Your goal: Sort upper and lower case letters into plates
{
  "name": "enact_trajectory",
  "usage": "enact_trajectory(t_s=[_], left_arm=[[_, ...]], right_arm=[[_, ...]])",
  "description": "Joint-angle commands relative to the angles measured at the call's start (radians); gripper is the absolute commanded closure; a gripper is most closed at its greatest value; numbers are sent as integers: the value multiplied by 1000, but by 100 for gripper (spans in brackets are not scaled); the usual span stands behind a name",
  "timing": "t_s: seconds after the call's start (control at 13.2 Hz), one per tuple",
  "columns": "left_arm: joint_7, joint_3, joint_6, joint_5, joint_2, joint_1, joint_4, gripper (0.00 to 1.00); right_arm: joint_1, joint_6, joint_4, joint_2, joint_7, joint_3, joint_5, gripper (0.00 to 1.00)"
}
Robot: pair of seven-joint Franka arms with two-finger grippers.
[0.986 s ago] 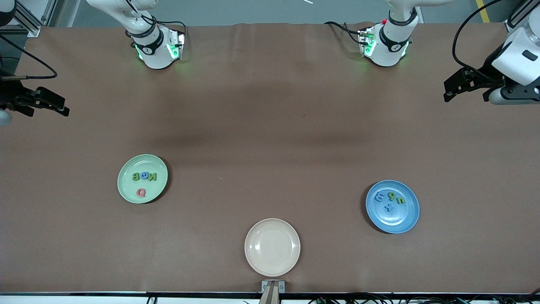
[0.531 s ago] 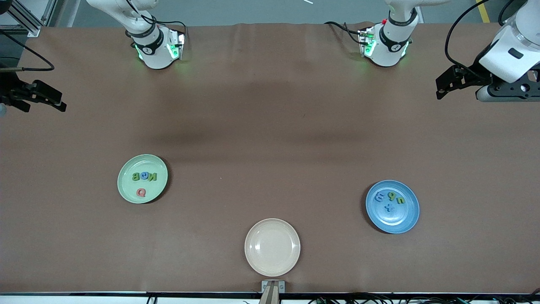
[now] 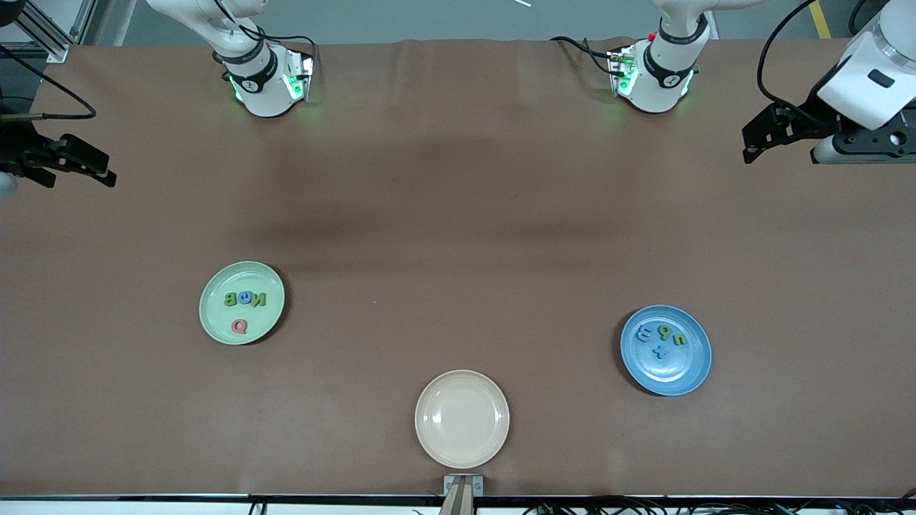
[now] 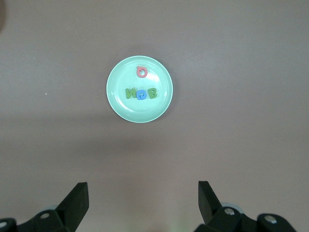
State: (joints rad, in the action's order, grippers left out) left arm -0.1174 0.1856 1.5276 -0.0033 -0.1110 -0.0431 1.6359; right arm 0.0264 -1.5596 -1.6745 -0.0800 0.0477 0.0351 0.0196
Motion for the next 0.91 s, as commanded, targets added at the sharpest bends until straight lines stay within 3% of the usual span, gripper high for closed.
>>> enact_trajectory(t_s=[0.0, 0.83], left_arm=[[13, -12, 8, -6, -9, 3, 13, 0], [15, -9, 6, -4, 44, 6, -48, 0]], right_arm=[[-3, -17, -45, -38, 3, 0, 2, 0], [-5, -22, -44, -38, 3, 2, 3, 0]])
